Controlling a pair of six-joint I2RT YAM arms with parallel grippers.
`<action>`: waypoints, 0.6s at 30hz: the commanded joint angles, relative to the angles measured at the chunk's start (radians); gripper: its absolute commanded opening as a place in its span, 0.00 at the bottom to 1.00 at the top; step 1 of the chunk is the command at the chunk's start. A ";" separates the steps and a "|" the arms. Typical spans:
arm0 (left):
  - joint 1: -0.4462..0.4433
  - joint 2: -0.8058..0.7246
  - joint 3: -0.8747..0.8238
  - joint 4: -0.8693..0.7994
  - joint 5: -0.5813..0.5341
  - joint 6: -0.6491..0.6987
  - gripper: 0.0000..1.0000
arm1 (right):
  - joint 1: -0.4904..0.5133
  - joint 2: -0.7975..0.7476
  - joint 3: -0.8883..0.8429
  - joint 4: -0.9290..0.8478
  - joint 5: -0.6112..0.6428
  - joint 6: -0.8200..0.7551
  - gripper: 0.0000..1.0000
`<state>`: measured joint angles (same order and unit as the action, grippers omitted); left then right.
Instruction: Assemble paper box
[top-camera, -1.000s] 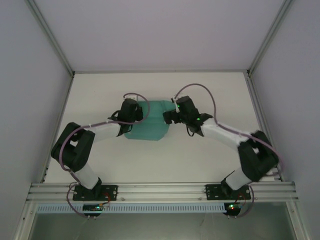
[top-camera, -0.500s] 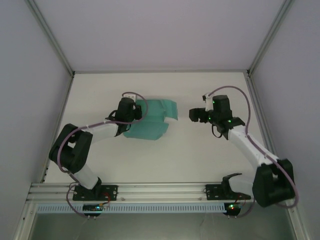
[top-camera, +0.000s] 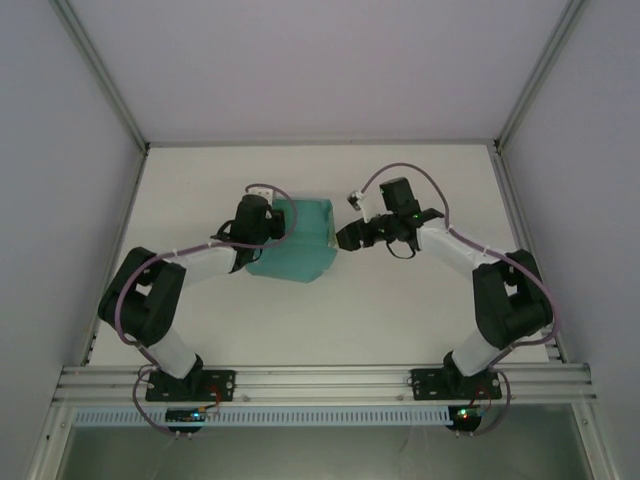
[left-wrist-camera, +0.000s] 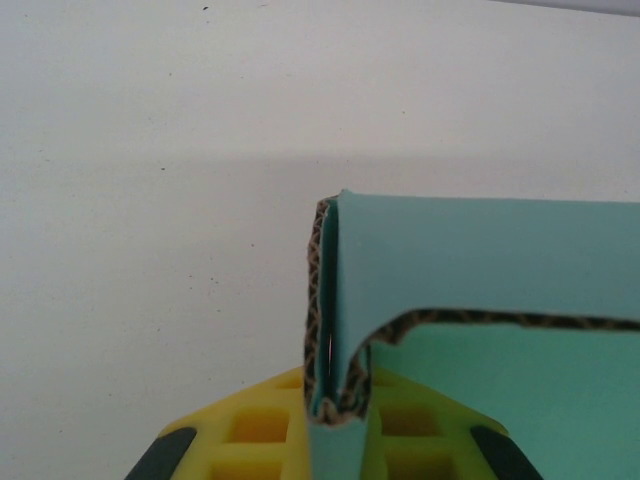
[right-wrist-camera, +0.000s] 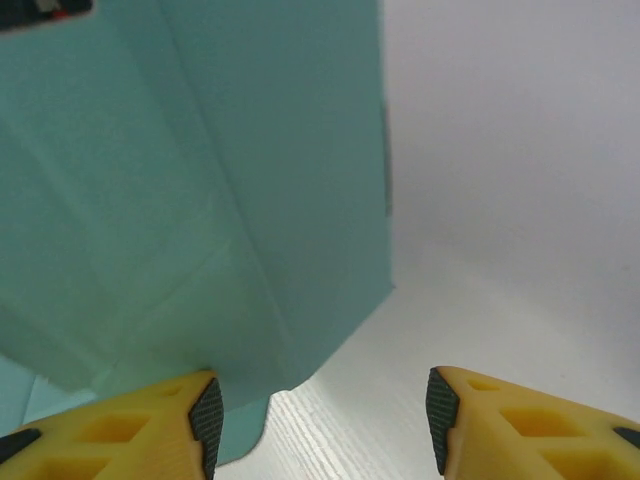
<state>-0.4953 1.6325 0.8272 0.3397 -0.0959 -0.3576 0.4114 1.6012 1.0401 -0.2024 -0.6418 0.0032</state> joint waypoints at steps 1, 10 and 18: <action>0.001 0.009 0.036 0.015 0.023 0.024 0.00 | 0.023 0.033 0.048 0.013 -0.012 -0.020 0.57; -0.061 0.018 0.048 -0.007 -0.085 0.076 0.00 | 0.097 0.091 0.093 0.136 0.363 0.118 0.49; -0.113 0.017 0.074 -0.042 -0.164 0.073 0.00 | 0.207 0.129 0.143 0.113 0.869 0.256 0.18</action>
<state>-0.5823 1.6444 0.8604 0.3218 -0.2447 -0.2993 0.5880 1.7077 1.1278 -0.1043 -0.0238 0.1772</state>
